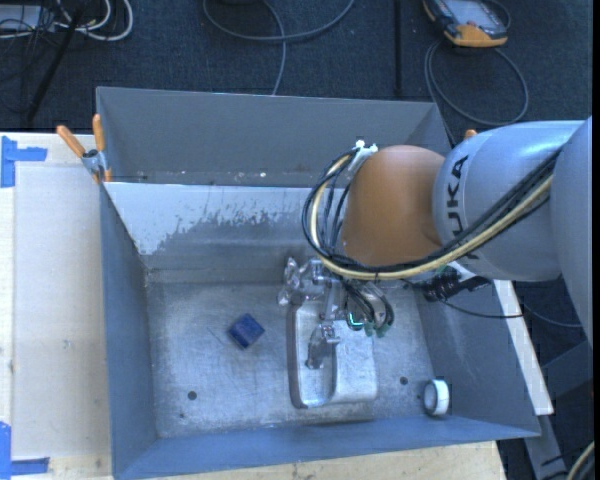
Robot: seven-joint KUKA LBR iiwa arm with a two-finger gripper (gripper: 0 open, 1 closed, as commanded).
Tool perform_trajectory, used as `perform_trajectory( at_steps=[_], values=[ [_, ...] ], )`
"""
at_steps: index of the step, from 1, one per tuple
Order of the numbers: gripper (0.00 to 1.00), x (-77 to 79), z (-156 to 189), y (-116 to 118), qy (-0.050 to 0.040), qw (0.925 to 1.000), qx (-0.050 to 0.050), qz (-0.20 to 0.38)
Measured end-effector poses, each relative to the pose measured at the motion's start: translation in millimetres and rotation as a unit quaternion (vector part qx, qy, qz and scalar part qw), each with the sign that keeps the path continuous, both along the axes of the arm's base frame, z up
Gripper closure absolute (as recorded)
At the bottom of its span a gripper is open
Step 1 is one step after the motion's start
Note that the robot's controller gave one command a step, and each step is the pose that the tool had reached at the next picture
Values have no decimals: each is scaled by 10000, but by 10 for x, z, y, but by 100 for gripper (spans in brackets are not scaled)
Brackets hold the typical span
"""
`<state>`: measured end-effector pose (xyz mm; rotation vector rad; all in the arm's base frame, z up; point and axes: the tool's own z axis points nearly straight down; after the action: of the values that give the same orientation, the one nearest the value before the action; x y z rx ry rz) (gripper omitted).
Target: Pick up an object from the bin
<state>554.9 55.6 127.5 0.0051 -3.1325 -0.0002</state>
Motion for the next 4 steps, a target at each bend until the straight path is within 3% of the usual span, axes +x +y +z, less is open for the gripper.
perform_trajectory(
  at_steps=[1, 2, 3, 4],
  values=[
    [0, 161, -534, 580, -50, 9935, 10, 1138],
    [0, 236, -547, 849, -73, 9752, 3, 2213],
    [100, 243, -528, 852, -75, 9755, 11, 2197],
    [100, 375, 556, 1028, -95, 9744, 15, 2247]
  ],
)
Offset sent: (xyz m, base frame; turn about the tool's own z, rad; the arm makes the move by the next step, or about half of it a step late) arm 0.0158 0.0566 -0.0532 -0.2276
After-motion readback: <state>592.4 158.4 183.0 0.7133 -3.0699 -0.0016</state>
